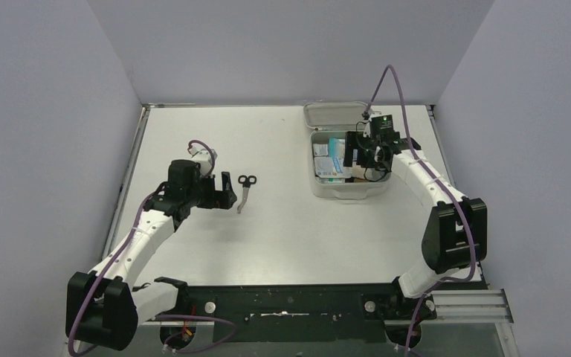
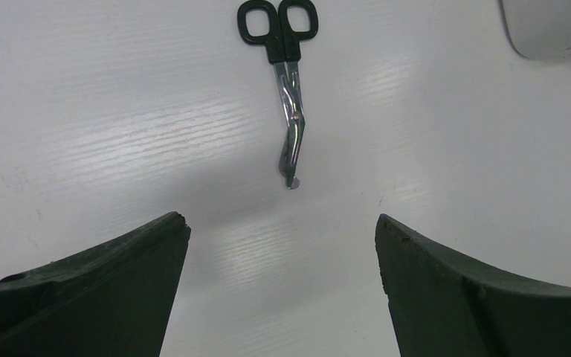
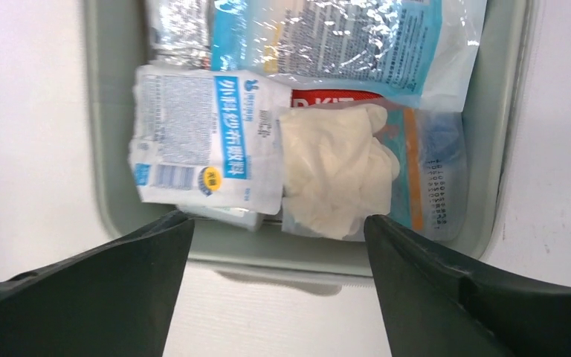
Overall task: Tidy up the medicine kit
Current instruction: Place the medical item at the medicine box, then move the scissors to the center of the board.
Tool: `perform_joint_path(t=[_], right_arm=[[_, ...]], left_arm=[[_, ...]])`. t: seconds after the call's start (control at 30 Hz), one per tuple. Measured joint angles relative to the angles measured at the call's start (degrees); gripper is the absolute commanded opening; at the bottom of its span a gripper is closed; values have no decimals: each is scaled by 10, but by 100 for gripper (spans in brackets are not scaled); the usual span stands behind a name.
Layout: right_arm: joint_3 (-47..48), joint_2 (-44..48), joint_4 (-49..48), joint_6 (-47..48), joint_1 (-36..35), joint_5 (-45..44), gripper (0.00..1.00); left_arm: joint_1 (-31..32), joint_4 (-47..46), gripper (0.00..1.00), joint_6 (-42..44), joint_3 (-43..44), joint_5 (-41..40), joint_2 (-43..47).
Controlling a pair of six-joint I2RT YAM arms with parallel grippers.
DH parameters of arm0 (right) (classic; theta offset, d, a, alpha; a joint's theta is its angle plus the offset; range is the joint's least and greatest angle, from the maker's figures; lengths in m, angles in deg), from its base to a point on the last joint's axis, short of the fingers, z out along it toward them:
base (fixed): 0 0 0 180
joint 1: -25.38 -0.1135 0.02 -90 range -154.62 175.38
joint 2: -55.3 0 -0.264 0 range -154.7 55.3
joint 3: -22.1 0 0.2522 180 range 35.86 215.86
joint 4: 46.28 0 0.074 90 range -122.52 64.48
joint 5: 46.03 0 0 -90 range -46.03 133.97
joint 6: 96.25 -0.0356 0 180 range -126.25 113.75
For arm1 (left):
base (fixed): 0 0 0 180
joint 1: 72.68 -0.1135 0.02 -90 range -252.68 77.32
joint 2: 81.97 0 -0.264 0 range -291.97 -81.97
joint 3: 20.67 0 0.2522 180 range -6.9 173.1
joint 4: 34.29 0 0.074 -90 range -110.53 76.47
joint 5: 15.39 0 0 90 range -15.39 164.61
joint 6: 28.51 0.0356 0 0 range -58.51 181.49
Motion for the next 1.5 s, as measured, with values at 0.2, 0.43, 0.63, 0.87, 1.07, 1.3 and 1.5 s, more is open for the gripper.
perform_joint_path(t=[0.2,0.43,0.63,0.87,1.07,1.3,1.5], right_arm=[[-23,93,-43,-21,-9,48,100],[-95,167,-99,-71,-23,99,100],[-137,206,-121,-97,-23,129,100],[-167,237,-144,-115,-13,101,100],[-172,237,-149,-110,-8,105,100],[-173,236,-152,-109,-8,131,95],[-212,236,-190,-137,-11,158,90]], left_arm=[[-1,-4,75,-16,47,-6,-77],[10,-20,67,-25,123,-19,-195],[50,-28,61,-30,158,-52,-274],[102,-38,49,-32,200,-104,-337],[105,-45,40,-35,205,-125,-371],[106,-49,32,-37,205,-127,-394],[118,-48,27,-35,205,-137,-395]])
